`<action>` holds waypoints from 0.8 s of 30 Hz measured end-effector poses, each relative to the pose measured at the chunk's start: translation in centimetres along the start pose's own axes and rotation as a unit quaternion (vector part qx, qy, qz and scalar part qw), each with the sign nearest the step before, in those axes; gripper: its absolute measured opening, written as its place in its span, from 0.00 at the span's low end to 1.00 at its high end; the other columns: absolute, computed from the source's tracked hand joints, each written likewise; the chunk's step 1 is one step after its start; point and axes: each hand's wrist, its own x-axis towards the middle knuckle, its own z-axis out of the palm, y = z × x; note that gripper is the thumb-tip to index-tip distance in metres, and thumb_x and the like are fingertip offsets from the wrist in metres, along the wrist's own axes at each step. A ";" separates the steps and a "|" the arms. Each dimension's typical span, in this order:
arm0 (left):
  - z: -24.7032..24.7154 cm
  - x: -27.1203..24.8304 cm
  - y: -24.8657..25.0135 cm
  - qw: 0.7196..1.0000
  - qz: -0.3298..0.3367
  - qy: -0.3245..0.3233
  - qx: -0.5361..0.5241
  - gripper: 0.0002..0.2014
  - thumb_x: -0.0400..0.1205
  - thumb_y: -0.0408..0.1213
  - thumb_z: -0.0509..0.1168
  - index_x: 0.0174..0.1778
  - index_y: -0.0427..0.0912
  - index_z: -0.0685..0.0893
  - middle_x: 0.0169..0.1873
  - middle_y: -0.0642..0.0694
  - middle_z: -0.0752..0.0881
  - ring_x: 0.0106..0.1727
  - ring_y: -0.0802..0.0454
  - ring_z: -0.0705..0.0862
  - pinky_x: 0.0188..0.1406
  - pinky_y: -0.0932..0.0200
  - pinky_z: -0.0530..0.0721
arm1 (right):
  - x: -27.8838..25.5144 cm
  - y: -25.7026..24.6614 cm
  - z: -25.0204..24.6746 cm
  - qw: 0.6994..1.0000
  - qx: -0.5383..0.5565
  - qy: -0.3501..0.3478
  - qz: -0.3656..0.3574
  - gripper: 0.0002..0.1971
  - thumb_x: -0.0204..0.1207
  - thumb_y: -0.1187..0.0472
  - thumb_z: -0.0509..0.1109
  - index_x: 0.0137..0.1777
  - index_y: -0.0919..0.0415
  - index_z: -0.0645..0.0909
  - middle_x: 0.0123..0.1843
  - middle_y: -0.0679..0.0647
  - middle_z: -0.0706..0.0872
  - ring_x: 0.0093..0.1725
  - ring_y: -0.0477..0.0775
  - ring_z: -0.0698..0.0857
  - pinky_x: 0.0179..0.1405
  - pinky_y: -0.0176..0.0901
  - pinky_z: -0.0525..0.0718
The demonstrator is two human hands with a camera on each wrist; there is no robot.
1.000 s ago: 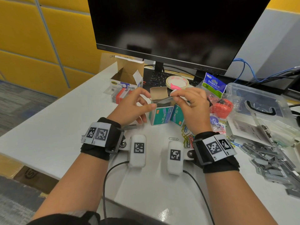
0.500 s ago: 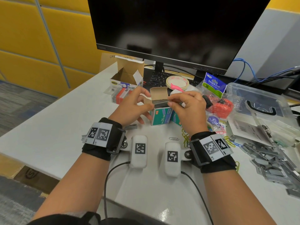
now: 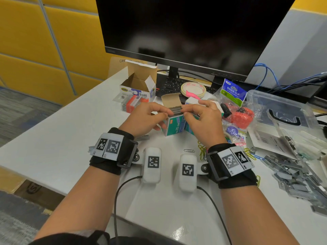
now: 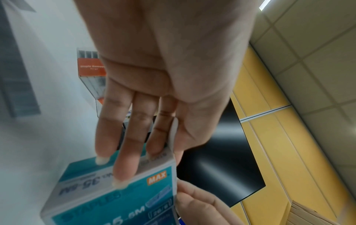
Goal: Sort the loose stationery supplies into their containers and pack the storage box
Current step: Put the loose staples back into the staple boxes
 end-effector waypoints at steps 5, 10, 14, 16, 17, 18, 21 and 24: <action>0.0 0.0 -0.1 1.000 0.002 -0.002 0.007 0.11 0.84 0.33 0.60 0.49 0.48 0.87 0.43 0.55 0.84 0.39 0.58 0.87 0.37 0.63 0.88 | 0.1 0.2 0.2 1.000 -0.013 -0.022 -0.009 0.11 0.77 0.60 0.66 0.54 0.51 0.88 0.59 0.40 0.85 0.71 0.51 0.67 0.73 0.62 0.63; -0.1 0.0 -0.2 1.000 0.004 -0.005 0.005 0.10 0.84 0.32 0.61 0.50 0.47 0.87 0.43 0.54 0.84 0.38 0.59 0.87 0.37 0.64 0.87 | 0.0 0.2 0.4 0.997 0.036 -0.018 -0.061 0.10 0.78 0.56 0.65 0.50 0.52 0.89 0.52 0.37 0.84 0.66 0.48 0.68 0.70 0.63 0.65; -0.1 0.0 -0.1 1.000 0.007 -0.004 0.008 0.09 0.84 0.33 0.61 0.49 0.46 0.86 0.42 0.54 0.85 0.35 0.63 0.87 0.31 0.68 0.86 | -0.1 0.3 0.6 0.997 0.036 -0.043 -0.056 0.14 0.79 0.49 0.62 0.50 0.48 0.89 0.50 0.34 0.84 0.66 0.46 0.66 0.71 0.63 0.64; -0.1 0.0 -0.1 1.000 0.009 -0.006 0.018 0.08 0.85 0.33 0.60 0.49 0.45 0.86 0.41 0.54 0.84 0.35 0.62 0.85 0.26 0.72 0.81 | 0.0 0.3 0.6 0.997 0.027 -0.046 -0.052 0.13 0.80 0.49 0.63 0.51 0.47 0.89 0.52 0.36 0.85 0.66 0.46 0.66 0.71 0.64 0.63; -0.2 0.0 -0.1 1.000 0.011 -0.010 0.025 0.08 0.85 0.33 0.60 0.49 0.44 0.85 0.41 0.55 0.83 0.36 0.62 0.83 0.26 0.74 0.79 | 0.1 0.4 0.6 0.997 0.024 -0.047 -0.051 0.12 0.81 0.49 0.63 0.51 0.47 0.89 0.52 0.35 0.84 0.66 0.46 0.66 0.71 0.65 0.63; -0.2 -0.1 -0.1 0.999 0.015 -0.015 0.034 0.08 0.85 0.34 0.60 0.50 0.44 0.85 0.42 0.56 0.83 0.40 0.62 0.81 0.30 0.75 0.78 | 0.1 0.3 0.6 0.997 0.023 -0.049 -0.048 0.12 0.81 0.49 0.63 0.50 0.47 0.89 0.51 0.34 0.84 0.65 0.45 0.66 0.71 0.64 0.63; -0.5 -0.2 -0.2 0.997 0.040 -0.009 0.068 0.08 0.85 0.41 0.60 0.54 0.52 0.83 0.46 0.61 0.80 0.47 0.74 0.75 0.44 0.78 0.73 | 0.1 0.3 0.6 0.998 0.028 -0.040 -0.047 0.13 0.81 0.50 0.63 0.50 0.49 0.89 0.49 0.33 0.83 0.63 0.45 0.68 0.70 0.64 0.64; -1.3 -0.1 -1.1 0.993 0.027 0.073 0.090 0.06 0.84 0.46 0.59 0.54 0.58 0.80 0.58 0.54 0.76 0.60 0.65 0.71 0.67 0.59 0.69 | 0.1 0.3 0.6 0.998 0.032 -0.039 -0.034 0.13 0.82 0.51 0.63 0.52 0.50 0.89 0.48 0.34 0.83 0.61 0.45 0.68 0.70 0.63 0.64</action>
